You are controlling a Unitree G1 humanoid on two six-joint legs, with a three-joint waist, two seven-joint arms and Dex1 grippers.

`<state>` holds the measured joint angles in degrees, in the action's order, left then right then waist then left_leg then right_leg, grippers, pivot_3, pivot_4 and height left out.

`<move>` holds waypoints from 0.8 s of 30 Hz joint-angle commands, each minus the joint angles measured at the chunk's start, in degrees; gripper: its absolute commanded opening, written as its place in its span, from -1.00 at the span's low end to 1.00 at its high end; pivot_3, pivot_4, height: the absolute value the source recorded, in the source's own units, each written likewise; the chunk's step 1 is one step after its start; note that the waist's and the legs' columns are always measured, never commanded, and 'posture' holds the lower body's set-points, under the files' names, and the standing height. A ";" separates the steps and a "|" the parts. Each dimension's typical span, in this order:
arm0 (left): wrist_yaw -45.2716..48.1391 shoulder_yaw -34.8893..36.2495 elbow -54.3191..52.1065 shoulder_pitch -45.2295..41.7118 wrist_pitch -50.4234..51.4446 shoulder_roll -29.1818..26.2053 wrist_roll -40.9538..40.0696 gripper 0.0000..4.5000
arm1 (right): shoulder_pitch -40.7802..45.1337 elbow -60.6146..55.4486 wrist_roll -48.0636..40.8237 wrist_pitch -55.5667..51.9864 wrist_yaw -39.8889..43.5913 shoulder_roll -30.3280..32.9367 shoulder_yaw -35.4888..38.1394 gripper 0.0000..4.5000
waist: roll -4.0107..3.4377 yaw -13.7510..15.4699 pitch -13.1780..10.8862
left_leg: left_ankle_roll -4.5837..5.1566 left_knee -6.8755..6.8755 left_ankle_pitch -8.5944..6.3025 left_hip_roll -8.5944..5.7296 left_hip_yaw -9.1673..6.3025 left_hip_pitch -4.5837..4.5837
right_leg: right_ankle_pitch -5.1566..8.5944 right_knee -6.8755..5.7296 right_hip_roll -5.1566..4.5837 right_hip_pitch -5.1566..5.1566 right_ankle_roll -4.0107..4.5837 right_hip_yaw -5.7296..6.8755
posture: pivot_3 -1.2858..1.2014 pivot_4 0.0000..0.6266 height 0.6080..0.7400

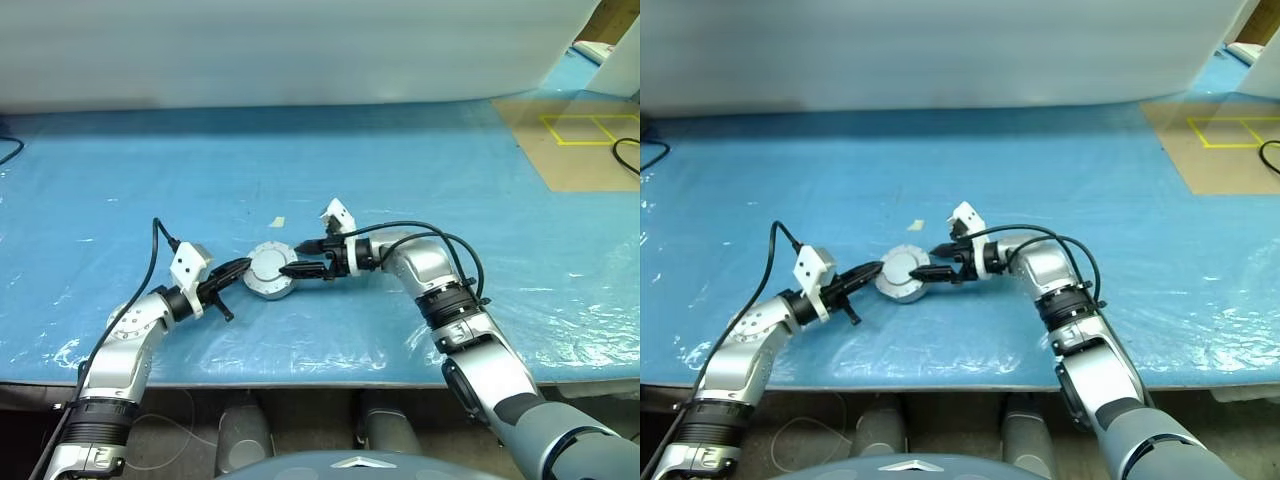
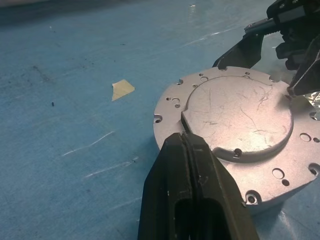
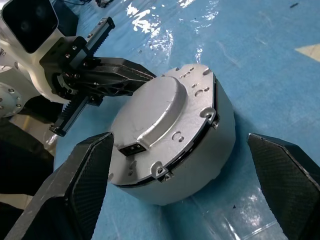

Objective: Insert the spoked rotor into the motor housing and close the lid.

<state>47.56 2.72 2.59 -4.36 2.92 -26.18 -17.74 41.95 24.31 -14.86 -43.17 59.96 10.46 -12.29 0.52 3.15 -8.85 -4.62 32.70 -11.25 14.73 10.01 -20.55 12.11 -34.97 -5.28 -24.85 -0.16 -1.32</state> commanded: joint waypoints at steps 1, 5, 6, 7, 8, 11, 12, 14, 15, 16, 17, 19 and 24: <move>1.80 -2.33 1.10 1.30 0.09 0.15 0.76 -1.00 | 1.98 0.81 -1.52 -3.24 -1.14 0.00 1.50 0.99 | 0.00 0.04 0.00 | 0.00 0.00 0.00 0.00 0.00 0.00 | 0.00 0.00 0.00 0.00 0.00 0.00 | 0.03 -0.52 1.00; 2.28 -2.34 0.94 1.22 -0.42 0.27 0.53 -1.00 | 2.81 1.96 -3.26 -9.92 -0.95 0.64 1.89 0.99 | -0.01 0.16 0.00 | 0.00 -0.01 0.00 0.00 0.00 0.00 | 0.00 0.00 0.00 0.00 0.00 0.01 | 0.03 -0.52 1.00; 2.30 -2.38 0.96 1.20 -0.48 0.30 0.57 -1.00 | 2.94 2.02 -3.67 -11.31 -1.03 0.75 2.03 0.99 | -0.01 0.21 0.00 | -0.01 -0.01 0.00 0.00 0.00 0.00 | 0.00 0.00 0.00 0.00 0.00 0.00 | 0.03 -0.52 1.00; 2.32 -2.41 1.00 1.17 -0.55 0.35 0.60 -1.00 | 3.14 2.11 -4.20 -13.15 -0.95 0.98 2.11 0.99 | -0.01 0.34 0.00 | -0.01 -0.01 0.00 0.00 0.00 0.00 | 0.00 0.00 0.00 0.00 0.00 0.01 | 0.03 -0.52 1.00; 2.32 -2.43 1.02 1.12 -0.57 0.38 0.63 -1.00 | 3.33 2.12 -4.61 -14.77 -0.78 1.30 1.98 0.99 | -0.01 0.49 0.00 | -0.01 -0.01 0.00 0.00 0.00 0.00 | 0.00 0.00 0.01 0.00 0.00 0.01 | 0.03 -0.52 1.00; 2.29 -2.50 0.97 1.11 -0.60 0.32 0.70 -1.00 | 3.56 1.70 -6.80 -19.22 -0.59 1.63 2.84 0.99 | -0.01 0.87 0.00 | -0.02 -0.01 -0.01 0.01 0.00 0.01 | 0.00 0.00 0.01 0.00 0.00 0.01 | 0.03 -0.52 1.00; 2.27 -2.51 0.96 1.11 -0.60 0.31 0.70 -1.00 | 3.67 1.81 -7.46 -20.31 -0.99 1.47 3.52 0.99 | -0.01 0.91 0.00 | -0.03 -0.01 -0.01 0.01 0.00 0.01 | 0.00 0.00 0.01 0.00 0.00 0.02 | 0.03 -0.52 1.00; 2.21 -2.56 0.98 1.21 -0.68 0.35 0.80 -1.00 | 4.12 2.88 -8.95 -22.20 -2.39 0.48 5.81 0.99 | -0.01 0.91 0.00 | -0.03 0.00 -0.01 0.01 0.01 0.01 | 0.00 0.00 0.00 0.00 0.00 0.01 | 0.03 -0.52 1.00; 2.19 -2.57 1.00 1.23 -0.70 0.37 0.83 -1.00 | 4.26 3.17 -9.40 -22.73 -2.89 0.17 6.48 0.99 | -0.01 0.90 0.00 | -0.03 0.00 -0.01 0.01 0.01 0.01 | 0.00 0.00 0.00 0.00 0.00 0.00 | 0.03 -0.52 1.00; 2.18 -2.61 1.02 1.22 -0.72 0.38 0.86 -1.00 | 4.42 3.51 -9.82 -23.21 -3.38 -0.18 7.14 0.99 | -0.01 0.90 0.00 | -0.03 0.00 -0.01 0.01 0.00 0.01 | 0.00 -0.01 0.00 0.00 0.00 0.01 | 0.03 -0.52 1.00; 2.18 -2.65 1.06 1.18 -0.75 0.38 0.89 -1.00 | 4.56 3.80 -10.21 -23.59 -3.82 -0.49 7.67 0.99 | -0.02 0.89 0.00 | -0.03 0.00 -0.01 0.01 0.01 0.01 | 0.00 -0.01 0.01 0.00 0.00 0.01 | 0.03 -0.52 1.00; 2.18 -2.69 1.16 1.13 -0.82 0.36 0.89 -1.00 | 4.88 4.79 -11.12 -24.25 -5.12 -1.48 9.58 0.99 | -0.02 0.89 0.00 | -0.03 0.00 -0.01 0.01 0.01 0.02 | 0.00 -0.01 0.01 0.00 0.00 0.01 | 0.03 -0.52 1.00; 2.08 -2.57 1.40 1.06 -0.92 0.18 0.95 -1.00 | 5.53 7.13 -12.65 -25.01 -7.54 -3.08 13.08 0.91 | -0.02 0.93 0.00 | -0.04 -0.01 -0.01 0.01 0.01 -0.01 | 0.00 0.00 0.00 -0.01 0.00 0.02 | 0.03 -0.52 1.00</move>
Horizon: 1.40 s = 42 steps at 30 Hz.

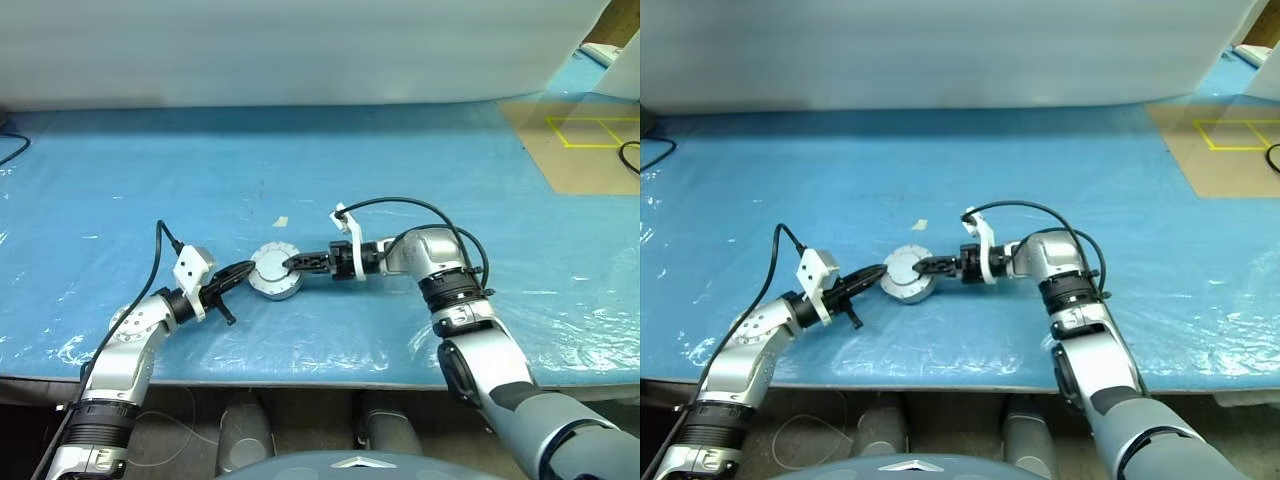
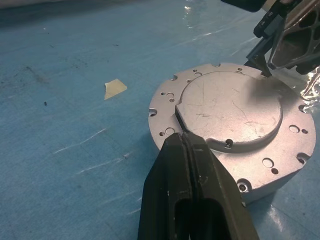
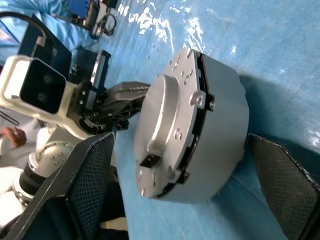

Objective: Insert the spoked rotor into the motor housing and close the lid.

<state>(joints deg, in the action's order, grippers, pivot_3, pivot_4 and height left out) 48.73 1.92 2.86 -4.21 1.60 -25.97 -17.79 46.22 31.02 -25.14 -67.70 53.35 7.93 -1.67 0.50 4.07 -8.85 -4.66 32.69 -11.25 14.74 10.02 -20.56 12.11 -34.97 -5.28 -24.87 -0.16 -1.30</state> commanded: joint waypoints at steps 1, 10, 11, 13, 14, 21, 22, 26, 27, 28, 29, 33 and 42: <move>0.92 -1.77 1.15 0.90 0.39 -0.06 1.01 -1.00 | 1.31 0.59 -2.55 -0.63 -1.10 -0.68 2.80 0.82 | 0.00 0.01 0.00 | 0.00 0.00 0.00 0.00 0.00 0.00 | 0.00 0.00 0.00 0.00 0.00 0.00 | 0.03 -0.52 1.00; 0.96 -1.82 1.56 0.68 0.14 -0.24 1.18 -1.00 | 1.43 -0.09 -5.41 -2.15 -0.35 -1.14 4.64 -0.45 | -0.01 0.03 0.00 | -0.01 0.00 0.00 0.00 0.00 -0.02 | 0.00 -0.01 0.00 -0.03 0.00 0.01 | 0.03 -0.52 1.00; 0.96 -1.82 1.56 0.68 0.12 -0.24 1.20 -1.00 | 1.40 -0.12 -5.54 -2.26 -0.43 -1.21 4.76 -0.45 | -0.02 0.02 0.00 | -0.01 0.00 0.00 0.01 0.00 -0.01 | 0.00 -0.01 0.00 -0.03 0.00 0.01 | 0.03 -0.52 1.00; 0.92 -1.84 1.51 0.71 0.06 -0.22 1.26 -1.00 | 1.18 -0.38 -5.65 -2.41 -0.49 -1.27 4.76 -0.45 | -0.02 0.03 0.00 | -0.01 0.00 0.00 0.01 0.00 -0.01 | 0.00 -0.02 0.01 -0.04 0.00 0.01 | 0.03 -0.52 1.00; 0.90 -1.81 1.54 0.68 0.00 -0.23 1.28 -1.00 | 1.13 -0.39 -5.63 -2.39 -0.55 -1.34 4.75 -0.45 | -0.02 0.02 0.00 | -0.01 0.00 0.00 0.02 0.00 -0.02 | 0.00 -0.02 0.01 -0.04 0.00 0.01 | 0.03 -0.52 1.00; -0.10 0.61 0.38 0.46 2.32 1.34 -2.62 -1.00 | 1.04 0.34 -4.66 -1.68 -1.75 -1.57 4.41 -0.45 | -0.02 -0.02 0.00 | -0.01 0.00 0.00 0.02 0.00 -0.02 | 0.00 -0.03 0.01 -0.05 0.00 0.01 | 0.03 -0.52 1.00; -0.31 1.42 -0.24 0.44 3.50 1.77 -4.19 -1.00 | 1.08 0.66 -4.61 -1.48 -1.90 -1.57 4.57 -0.45 | -0.02 -0.03 -0.01 | -0.01 0.00 0.00 0.02 0.00 -0.01 | 0.00 -0.03 0.02 -0.05 0.00 0.01 | 0.03 -0.52 1.00; -0.34 4.70 -3.73 1.37 9.06 2.93 -11.21 -1.00 | 1.54 1.67 -5.64 -1.78 -2.68 -1.81 6.55 -0.45 | -0.01 -0.06 -0.01 | -0.01 0.00 0.00 0.06 0.01 -0.04 | 0.00 -0.06 0.09 -0.12 0.00 0.00 | 0.03 -0.52 1.00; -0.39 5.41 -4.54 1.75 10.43 3.07 -12.77 -1.00 | 1.75 2.01 -6.04 -1.90 -2.94 -1.97 7.31 -0.45 | -0.02 -0.12 -0.01 | -0.01 0.00 0.00 0.08 0.01 -0.07 | 0.00 -0.08 0.11 -0.17 0.00 -0.01 | 0.03 -0.52 1.00; -0.64 6.22 -5.32 2.16 11.69 3.32 -14.30 -1.00 | 2.05 2.43 -6.64 -1.97 -3.36 -2.27 8.46 -0.45 | -0.02 -0.13 -0.01 | -0.01 0.00 0.00 0.08 0.01 -0.15 | 0.00 -0.10 0.12 -0.27 0.00 -0.01 | 0.03 -0.52 1.00; -0.98 6.95 -5.96 2.52 12.74 3.56 -15.52 -1.00 | 2.40 2.95 -7.32 -2.13 -3.81 -2.59 9.70 -0.45 | -0.02 -0.14 -0.01 | -0.02 0.00 0.00 0.09 0.01 -0.21 | 0.00 -0.10 0.13 -0.32 0.00 -0.01 | 0.03 -0.52 1.00; -2.54 9.64 -7.69 4.75 15.57 4.48 -19.05 -1.00 | 4.08 5.33 -10.35 -2.79 -6.15 -3.91 15.60 -0.45 | -0.03 -0.08 -0.03 | -0.02 0.01 0.00 0.11 0.01 -0.43 | -0.01 -0.09 0.14 -0.46 0.00 0.04 | 0.03 -0.52 1.00; -7.38 16.44 -8.91 7.16 19.05 9.79 -28.71 -0.61 | 5.66 7.33 -13.42 -2.96 -10.33 -5.45 21.98 -0.45 | -0.03 -0.04 -0.04 | -0.07 0.00 -0.03 0.13 0.01 -0.46 | -0.01 -0.03 0.14 -0.46 0.00 0.08 | 0.03 -0.52 1.00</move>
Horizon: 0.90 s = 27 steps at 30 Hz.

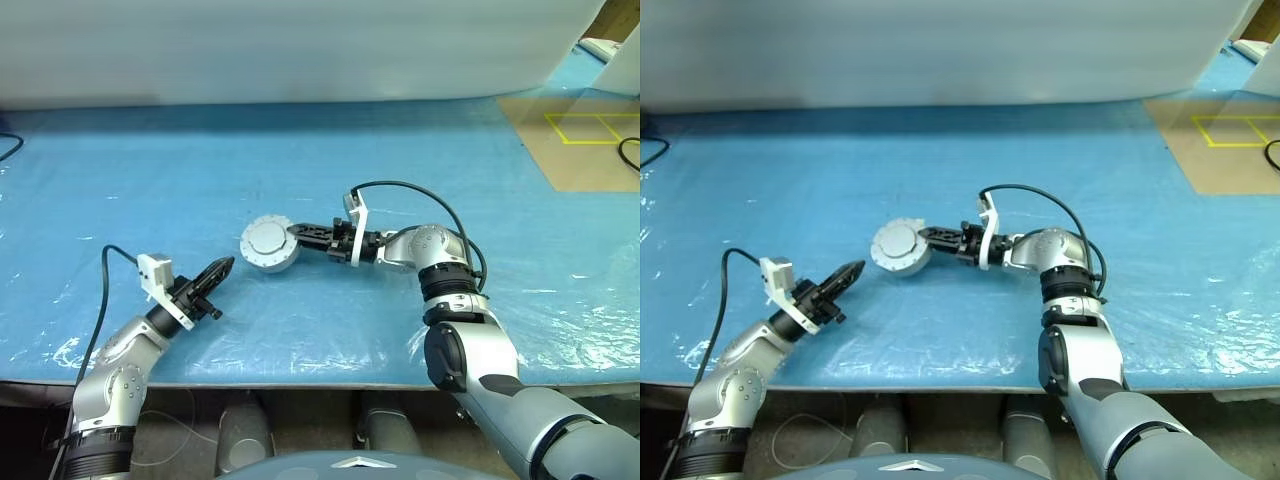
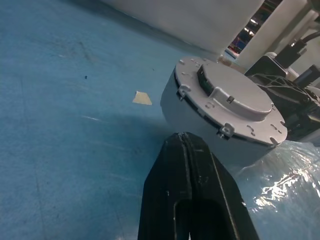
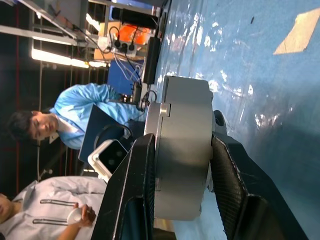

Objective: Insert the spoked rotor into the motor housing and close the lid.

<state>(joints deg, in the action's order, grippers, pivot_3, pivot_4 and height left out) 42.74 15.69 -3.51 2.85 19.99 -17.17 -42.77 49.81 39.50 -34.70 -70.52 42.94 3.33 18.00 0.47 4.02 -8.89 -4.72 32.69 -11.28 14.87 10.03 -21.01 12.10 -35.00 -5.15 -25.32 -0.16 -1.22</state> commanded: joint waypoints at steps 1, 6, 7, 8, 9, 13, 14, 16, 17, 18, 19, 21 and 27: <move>-1.99 3.33 -2.73 0.03 1.32 1.84 -5.37 -0.43 | 2.14 -1.11 -4.06 0.00 -0.26 -1.07 2.63 -0.45 | 0.00 0.02 0.00 | 0.00 0.00 0.00 0.00 0.00 0.00 | 0.00 0.00 0.00 0.00 0.00 0.01 | 0.03 -0.52 1.00; -4.42 4.83 -4.91 -0.37 4.45 5.39 -12.20 0.33 | 2.21 -0.81 -4.66 1.04 -2.18 -2.16 4.18 -0.45 | 0.01 0.04 -0.01 | -0.01 0.01 0.00 0.00 0.00 -0.02 | 0.00 0.02 0.00 0.01 0.00 0.01 | 0.03 -0.52 1.00; -4.89 4.95 -5.35 -0.45 5.36 5.67 -13.51 0.48 | 2.19 -0.80 -4.95 1.12 -2.54 -2.34 4.53 -0.45 | 0.01 0.04 -0.01 | -0.01 0.01 0.00 0.00 0.00 -0.02 | 0.00 0.03 -0.01 0.01 0.00 0.01 | 0.03 -0.52 1.00; -5.37 5.03 -5.73 -0.41 6.30 5.85 -14.73 0.62 | 2.19 -0.80 -5.28 1.11 -2.87 -2.48 4.89 -0.45 | 0.01 0.02 -0.01 | -0.01 0.01 0.00 0.01 0.00 -0.02 | 0.00 0.02 0.00 0.01 0.00 0.01 | 0.03 -0.52 1.00; -6.15 5.27 -5.90 -0.40 7.53 6.06 -16.28 0.76 | 2.22 -0.78 -5.52 1.12 -3.12 -2.58 5.18 -0.45 | 0.02 0.01 -0.01 | -0.01 0.01 0.00 0.02 0.00 -0.02 | 0.00 0.02 0.01 0.00 0.00 0.02 | 0.03 -0.52 1.00; -10.79 6.73 -4.68 -1.24 12.08 6.34 -21.53 0.99 | 2.38 -0.75 -5.99 1.20 -3.49 -2.98 5.95 -0.45 | 0.02 0.01 -0.01 | -0.01 0.01 0.00 0.02 0.00 -0.02 | 0.00 0.03 0.02 0.00 -0.01 0.01 | 0.03 -0.52 1.00; -11.55 6.88 -4.64 -1.30 13.15 6.25 -22.58 0.99 | 2.42 -0.74 -6.02 1.24 -3.54 -3.08 6.03 -0.45 | 0.02 0.02 -0.01 | -0.01 0.01 0.00 0.02 0.00 -0.02 | -0.01 0.03 0.02 0.00 -0.01 0.01 | 0.03 -0.52 1.00; -12.79 6.79 -4.67 -1.34 15.05 6.01 -24.01 0.99 | 2.38 -0.82 -6.22 1.14 -3.43 -3.23 6.13 -0.45 | 0.02 0.02 -0.01 | -0.01 0.01 0.00 0.02 0.00 -0.02 | -0.01 0.03 0.02 0.01 -0.01 0.01 | 0.03 -0.52 1.00; -13.30 6.72 -4.57 -1.44 15.59 5.94 -24.29 0.99 | 2.36 -0.84 -6.38 1.07 -3.32 -3.28 6.20 -0.45 | 0.02 0.03 -0.01 | -0.02 0.01 -0.01 0.02 0.00 -0.03 | -0.01 0.03 0.02 0.00 -0.02 0.02 | 0.03 -0.52 1.00; -13.91 6.47 -4.62 -1.70 16.15 6.09 -24.67 0.99 | 2.26 -1.09 -6.54 0.80 -3.07 -3.34 6.04 -0.45 | 0.03 0.03 -0.02 | -0.02 0.01 0.00 0.02 0.00 -0.02 | -0.01 0.03 0.02 0.01 -0.02 0.02 | 0.03 -0.52 1.00; -14.26 6.16 -4.84 -1.89 16.64 6.23 -24.97 0.99 | 2.15 -1.32 -6.72 0.54 -2.83 -3.38 5.86 -0.45 | 0.03 0.04 -0.01 | -0.02 0.01 -0.01 0.02 0.00 -0.03 | -0.01 0.03 0.02 0.00 -0.02 0.03 | 0.03 -0.52 1.00; -14.83 5.76 -5.29 -2.18 17.28 6.52 -25.34 0.99 | 2.01 -1.59 -7.04 0.21 -2.59 -3.42 5.57 -0.45 | 0.03 0.07 -0.02 | -0.02 0.01 -0.01 0.02 0.00 -0.03 | -0.01 0.03 0.02 0.01 -0.02 0.03 | 0.03 -0.52 1.00; -15.65 3.89 -4.65 -4.20 18.43 8.13 -25.00 0.99 | 1.63 -2.65 -7.59 -0.35 -2.20 -3.82 4.31 -0.45 | 0.03 0.08 -0.02 | -0.02 0.03 0.00 0.02 0.00 -0.03 | -0.02 0.03 0.02 0.02 -0.03 0.03 | 0.03 -0.52 1.00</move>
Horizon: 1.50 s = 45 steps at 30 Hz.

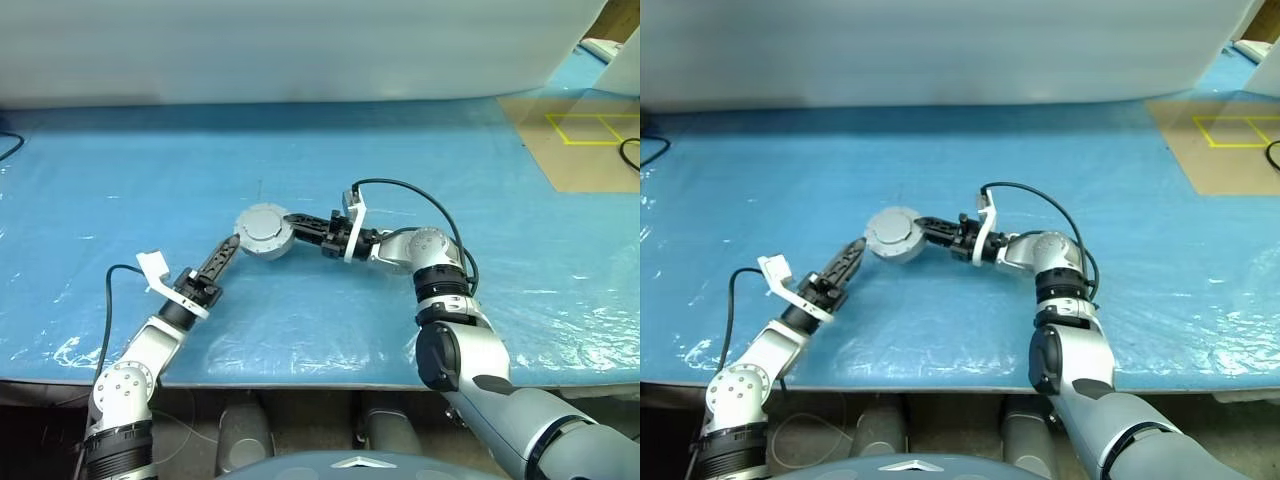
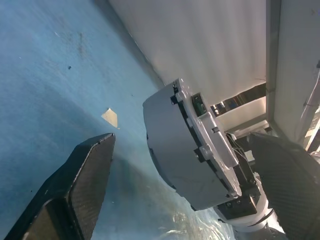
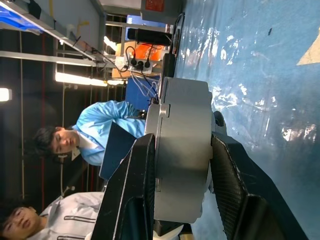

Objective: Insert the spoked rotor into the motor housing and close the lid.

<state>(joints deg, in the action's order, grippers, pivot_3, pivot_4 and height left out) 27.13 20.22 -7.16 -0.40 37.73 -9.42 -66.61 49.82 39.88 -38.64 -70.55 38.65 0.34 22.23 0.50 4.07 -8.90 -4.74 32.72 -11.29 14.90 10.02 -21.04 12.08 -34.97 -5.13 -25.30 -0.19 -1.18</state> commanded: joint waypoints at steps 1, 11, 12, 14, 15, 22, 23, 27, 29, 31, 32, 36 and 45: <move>-0.01 -1.06 -0.91 -1.22 1.00 0.60 -1.06 0.99 | 1.56 -3.13 -3.64 -0.35 2.13 -0.88 -0.09 -0.45 | 0.00 0.03 0.00 | 0.00 0.00 0.00 0.00 0.00 0.00 | 0.00 0.00 0.00 0.00 0.00 0.01 | 0.03 -0.52 1.00; -0.56 -1.67 1.68 -3.84 2.26 2.59 -1.41 0.99 | 0.97 -4.24 -3.32 -0.53 3.31 -1.24 -2.54 -0.45 | 0.00 0.04 0.00 | 0.00 0.03 0.00 0.00 0.00 -0.01 | -0.01 -0.01 -0.01 0.01 -0.02 0.01 | 0.03 -0.52 1.00; -0.84 -1.22 2.13 -4.33 2.09 3.01 -1.79 0.99 | 0.85 -4.42 -3.26 -0.46 3.47 -1.28 -2.93 -0.45 | 0.00 0.06 0.00 | 0.00 0.04 0.00 0.00 0.00 -0.01 | -0.01 -0.01 -0.01 0.02 -0.02 0.01 | 0.03 -0.52 1.00; -1.40 -0.48 2.98 -5.15 2.24 3.77 -2.73 0.99 | 0.68 -4.66 -3.35 -0.40 3.54 -1.39 -3.34 -0.45 | 0.00 0.09 0.00 | 0.00 0.05 0.01 -0.01 -0.01 -0.02 | -0.02 -0.02 -0.01 0.02 -0.02 0.01 | 0.03 -0.52 1.00; -1.41 -0.57 3.34 -5.37 2.35 3.96 -2.67 0.99 | 0.57 -4.82 -3.40 -0.42 3.64 -1.44 -3.55 -0.45 | 0.00 0.08 0.00 | 0.00 0.06 0.01 0.00 -0.01 -0.02 | -0.02 -0.02 -0.01 0.02 -0.03 0.01 | 0.03 -0.52 1.00; -0.86 -0.28 4.38 -6.26 2.63 5.16 -4.09 0.28 | 0.00 -5.50 -3.15 -0.20 3.96 -1.40 -4.41 -0.45 | 0.01 0.18 0.00 | 0.00 0.08 0.01 -0.01 -0.01 -0.04 | -0.03 -0.02 -0.02 0.02 -0.04 0.01 | 0.03 -0.52 1.00; -0.73 -0.33 4.35 -6.22 2.75 5.25 -4.35 0.25 | 0.05 -5.35 -3.01 0.02 3.98 -1.33 -4.40 -0.45 | 0.01 0.17 0.00 | 0.00 0.08 0.01 -0.01 -0.01 -0.04 | -0.03 -0.03 -0.02 0.02 -0.04 0.01 | 0.03 -0.52 1.00; 0.46 -0.49 4.33 -5.89 2.55 5.77 -4.94 0.22 | 0.24 -4.88 -2.66 0.74 3.98 -1.15 -4.35 -0.45 | 0.01 0.17 0.00 | 0.00 0.09 0.01 -0.01 -0.01 -0.03 | -0.03 -0.04 -0.02 0.03 -0.04 0.01 | 0.03 -0.52 1.00; 0.88 -0.78 3.87 -5.65 2.89 5.94 -5.20 0.21 | 0.34 -4.80 -2.72 0.91 3.94 -1.16 -4.19 -0.45 | 0.01 0.18 0.00 | 0.00 0.10 0.01 -0.01 -0.01 -0.04 | -0.03 -0.04 -0.02 0.03 -0.04 0.01 | 0.03 -0.52 1.00; 0.45 -1.24 3.60 -5.67 2.79 6.05 -4.49 0.21 | 0.47 -4.58 -2.70 1.23 3.84 -1.20 -4.02 -0.45 | 0.01 0.18 0.00 | 0.00 0.10 0.01 -0.01 -0.01 -0.03 | -0.03 -0.04 -0.02 0.03 -0.04 0.01 | 0.03 -0.52 1.00; -0.33 -1.46 3.89 -5.93 2.37 6.09 -3.50 0.21 | 0.57 -4.41 -2.70 1.40 3.75 -1.25 -3.87 -0.45 | 0.01 0.19 0.00 | 0.00 0.10 0.01 -0.01 -0.01 -0.04 | -0.03 -0.05 -0.02 0.03 -0.04 0.01 | 0.03 -0.52 1.00; 0.26 -2.46 4.07 -6.06 2.69 6.29 -2.82 0.21 | 0.98 -3.65 -2.63 2.30 3.17 -1.52 -3.32 -0.45 | 0.01 0.18 0.00 | 0.01 0.12 0.01 -0.01 -0.01 -0.04 | -0.03 -0.05 -0.02 0.03 -0.04 0.01 | 0.03 -0.52 1.00; -0.68 -1.57 4.89 -6.40 0.98 8.66 -2.53 0.21 | 0.70 -4.74 -3.52 2.63 4.18 -1.42 -3.82 0.11 | 0.01 0.21 0.00 | 0.01 0.17 0.01 -0.01 -0.01 -0.04 | -0.03 -0.09 -0.03 0.04 -0.04 0.02 | 0.03 -0.52 1.00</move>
<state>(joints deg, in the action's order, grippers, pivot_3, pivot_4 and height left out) 25.91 19.31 -0.98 -6.19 39.37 -1.29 -68.98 48.97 38.19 -38.85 -67.59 40.98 -0.34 18.02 0.51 4.28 -8.91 -4.73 32.92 -11.28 14.89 10.01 -21.08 12.05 -35.07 -5.16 -25.26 -0.23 -1.18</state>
